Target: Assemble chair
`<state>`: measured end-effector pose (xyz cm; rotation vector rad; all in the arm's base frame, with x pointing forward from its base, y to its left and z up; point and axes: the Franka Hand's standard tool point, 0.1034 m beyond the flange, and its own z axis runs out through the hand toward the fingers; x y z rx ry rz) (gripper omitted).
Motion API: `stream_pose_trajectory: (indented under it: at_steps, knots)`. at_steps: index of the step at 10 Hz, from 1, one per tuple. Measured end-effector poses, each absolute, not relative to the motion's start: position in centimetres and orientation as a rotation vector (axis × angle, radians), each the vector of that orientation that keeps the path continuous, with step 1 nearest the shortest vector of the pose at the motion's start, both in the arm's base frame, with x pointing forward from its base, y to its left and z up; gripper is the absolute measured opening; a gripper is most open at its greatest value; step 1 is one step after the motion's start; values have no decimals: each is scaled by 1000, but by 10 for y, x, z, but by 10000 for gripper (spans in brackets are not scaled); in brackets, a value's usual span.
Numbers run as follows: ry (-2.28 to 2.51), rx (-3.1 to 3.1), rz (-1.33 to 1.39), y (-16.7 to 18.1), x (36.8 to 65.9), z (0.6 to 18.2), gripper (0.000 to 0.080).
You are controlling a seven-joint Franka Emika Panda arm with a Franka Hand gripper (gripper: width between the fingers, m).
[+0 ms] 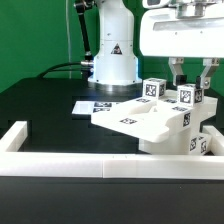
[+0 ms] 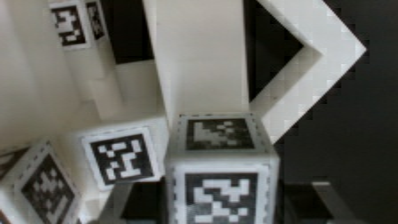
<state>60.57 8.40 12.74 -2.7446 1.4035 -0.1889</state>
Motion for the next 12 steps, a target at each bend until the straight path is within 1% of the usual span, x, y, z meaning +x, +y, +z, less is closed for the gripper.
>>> stream_pose_trajectory:
  at_steps: [4, 5, 6, 7, 8, 9, 12]
  knots:
    - [1549, -2663, -166, 85, 605, 127, 285]
    - [1583, -2640, -164, 85, 605, 127, 364]
    - [1580, -2641, -164, 85, 605, 127, 364]
    - [1568, -2649, -165, 85, 605, 127, 555]
    - [1449, -2720, -170, 85, 605, 128, 555]
    - [1392, -2749, -172, 85, 606, 130, 633]
    - [893, -2951, -206, 88, 609, 141, 649]
